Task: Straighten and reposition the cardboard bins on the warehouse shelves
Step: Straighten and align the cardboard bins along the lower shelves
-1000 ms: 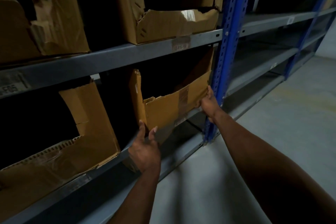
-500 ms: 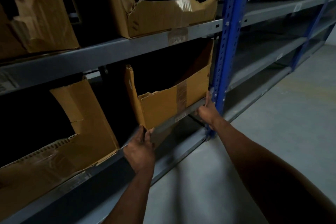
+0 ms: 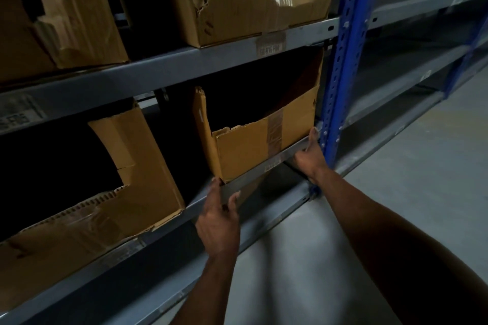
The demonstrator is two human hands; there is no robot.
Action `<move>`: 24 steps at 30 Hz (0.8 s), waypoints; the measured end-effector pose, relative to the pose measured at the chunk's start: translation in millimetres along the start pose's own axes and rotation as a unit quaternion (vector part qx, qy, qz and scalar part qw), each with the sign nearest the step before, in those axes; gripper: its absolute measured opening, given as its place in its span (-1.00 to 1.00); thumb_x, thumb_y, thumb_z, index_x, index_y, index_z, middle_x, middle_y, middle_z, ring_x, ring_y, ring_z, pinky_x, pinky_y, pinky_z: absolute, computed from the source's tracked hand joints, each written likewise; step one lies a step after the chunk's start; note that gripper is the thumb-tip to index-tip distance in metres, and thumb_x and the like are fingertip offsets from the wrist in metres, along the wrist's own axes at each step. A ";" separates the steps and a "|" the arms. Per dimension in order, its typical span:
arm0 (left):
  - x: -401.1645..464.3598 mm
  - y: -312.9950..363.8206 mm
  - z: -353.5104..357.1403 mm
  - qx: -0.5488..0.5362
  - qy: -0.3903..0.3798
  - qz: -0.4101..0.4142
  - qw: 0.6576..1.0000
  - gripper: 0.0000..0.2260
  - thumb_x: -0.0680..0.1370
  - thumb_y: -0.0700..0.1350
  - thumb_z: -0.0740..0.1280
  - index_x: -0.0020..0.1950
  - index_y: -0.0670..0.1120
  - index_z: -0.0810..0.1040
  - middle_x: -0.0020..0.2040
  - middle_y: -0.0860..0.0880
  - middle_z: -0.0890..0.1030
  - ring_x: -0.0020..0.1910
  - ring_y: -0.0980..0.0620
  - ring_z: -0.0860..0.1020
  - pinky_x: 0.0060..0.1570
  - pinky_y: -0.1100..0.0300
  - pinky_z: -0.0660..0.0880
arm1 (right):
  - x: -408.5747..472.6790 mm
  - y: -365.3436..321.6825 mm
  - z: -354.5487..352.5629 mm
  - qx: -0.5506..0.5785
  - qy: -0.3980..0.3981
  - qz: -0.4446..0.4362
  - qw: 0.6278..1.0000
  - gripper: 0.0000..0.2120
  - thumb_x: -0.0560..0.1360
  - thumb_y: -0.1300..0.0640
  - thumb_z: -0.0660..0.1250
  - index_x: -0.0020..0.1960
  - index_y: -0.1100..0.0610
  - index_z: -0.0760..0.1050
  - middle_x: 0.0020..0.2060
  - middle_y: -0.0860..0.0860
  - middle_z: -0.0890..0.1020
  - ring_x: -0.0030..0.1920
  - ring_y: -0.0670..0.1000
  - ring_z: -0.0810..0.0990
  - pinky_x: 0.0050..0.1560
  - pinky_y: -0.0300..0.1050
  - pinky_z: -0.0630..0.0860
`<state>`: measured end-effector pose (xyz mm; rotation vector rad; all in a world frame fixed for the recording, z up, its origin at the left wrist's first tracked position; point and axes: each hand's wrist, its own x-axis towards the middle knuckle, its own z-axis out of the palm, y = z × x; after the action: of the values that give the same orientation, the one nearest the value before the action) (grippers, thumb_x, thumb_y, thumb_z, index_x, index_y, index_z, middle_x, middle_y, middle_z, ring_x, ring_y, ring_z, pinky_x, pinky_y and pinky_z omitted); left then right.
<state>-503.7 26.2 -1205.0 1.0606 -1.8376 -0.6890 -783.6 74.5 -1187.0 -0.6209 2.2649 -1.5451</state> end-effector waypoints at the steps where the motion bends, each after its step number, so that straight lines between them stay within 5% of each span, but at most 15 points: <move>1: -7.1 -1.1 2.9 0.010 -0.005 0.040 0.999 -0.41 0.59 0.05 0.44 0.60 -0.03 0.42 0.40 -0.10 0.63 -0.26 0.47 0.41 -0.18 0.33 0.53 | -3.5 1.8 -0.2 -0.005 -0.006 0.004 1.000 -0.07 0.54 0.20 0.30 0.67 -0.23 -0.20 0.50 0.02 0.36 0.18 0.04 0.55 0.16 0.00 0.56; 4: -27.0 -8.7 8.4 0.082 -0.048 0.114 0.989 -0.29 0.68 0.17 0.29 0.74 -0.01 0.07 0.73 -0.02 0.13 -0.43 0.34 0.42 -0.38 0.41 0.43 | -16.2 6.9 3.6 -0.099 0.008 -0.040 0.994 -0.03 0.54 0.27 0.34 0.69 -0.09 -0.21 0.67 0.01 0.08 0.49 0.13 0.40 0.48 -0.04 0.37; 6: -24.4 -12.3 7.0 0.190 -0.125 0.124 0.966 -0.21 0.68 0.28 0.10 0.70 0.11 -0.36 0.73 0.09 -0.28 -0.40 0.15 0.56 -0.36 0.25 0.53 | -20.1 14.0 7.8 -0.174 0.011 -0.067 0.982 0.00 0.51 0.31 0.37 0.69 0.06 -0.24 0.69 -0.02 -0.17 0.64 0.09 0.12 0.53 -0.19 0.10; 8: -23.9 -9.8 1.4 0.267 -0.214 0.090 0.935 -0.15 0.68 0.32 0.05 0.55 0.12 -0.63 0.60 0.13 -0.56 -0.31 0.11 0.58 -0.22 0.21 0.55 | -19.7 19.5 11.5 -0.229 0.022 -0.086 0.969 0.03 0.51 0.27 0.39 0.68 0.13 -0.29 0.67 0.00 -0.26 0.64 0.12 0.13 0.54 -0.15 0.18; 11: -23.0 -3.3 -2.5 0.296 -0.255 0.080 0.917 -0.08 0.67 0.35 0.06 0.50 0.06 -0.69 0.55 0.06 -0.65 -0.37 0.14 0.47 -0.28 0.23 0.46 | -22.3 17.5 13.3 -0.260 0.036 -0.093 0.960 0.06 0.50 0.27 0.40 0.67 0.15 -0.33 0.66 0.02 -0.30 0.45 0.17 0.44 0.34 -0.03 0.48; 15: -23.3 -3.4 -1.6 0.299 -0.259 0.072 0.915 -0.05 0.68 0.31 0.11 0.55 -0.01 -0.64 0.55 0.03 -0.65 -0.35 0.12 0.54 -0.38 0.26 0.41 | -26.2 14.1 16.2 -0.268 0.043 -0.090 0.958 0.12 0.49 0.25 0.44 0.66 0.12 -0.38 0.65 -0.02 -0.33 0.32 0.13 0.55 0.18 -0.04 0.52; 24: -36.3 44.3 13.6 0.194 -0.221 -0.054 0.954 0.05 0.63 0.21 0.31 0.62 -0.06 -0.53 0.55 0.05 -0.64 -0.03 -0.26 0.69 0.00 0.00 0.57 | -21.1 4.1 19.4 -0.299 0.038 -0.066 0.951 0.04 0.54 0.14 0.42 0.66 0.23 -0.31 0.67 0.09 -0.27 0.57 0.20 0.27 0.49 0.03 0.31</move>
<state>-523.9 79.8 -1191.5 1.3499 -2.3841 -0.6835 -756.6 71.6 -1197.2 -0.8913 2.8144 -0.9195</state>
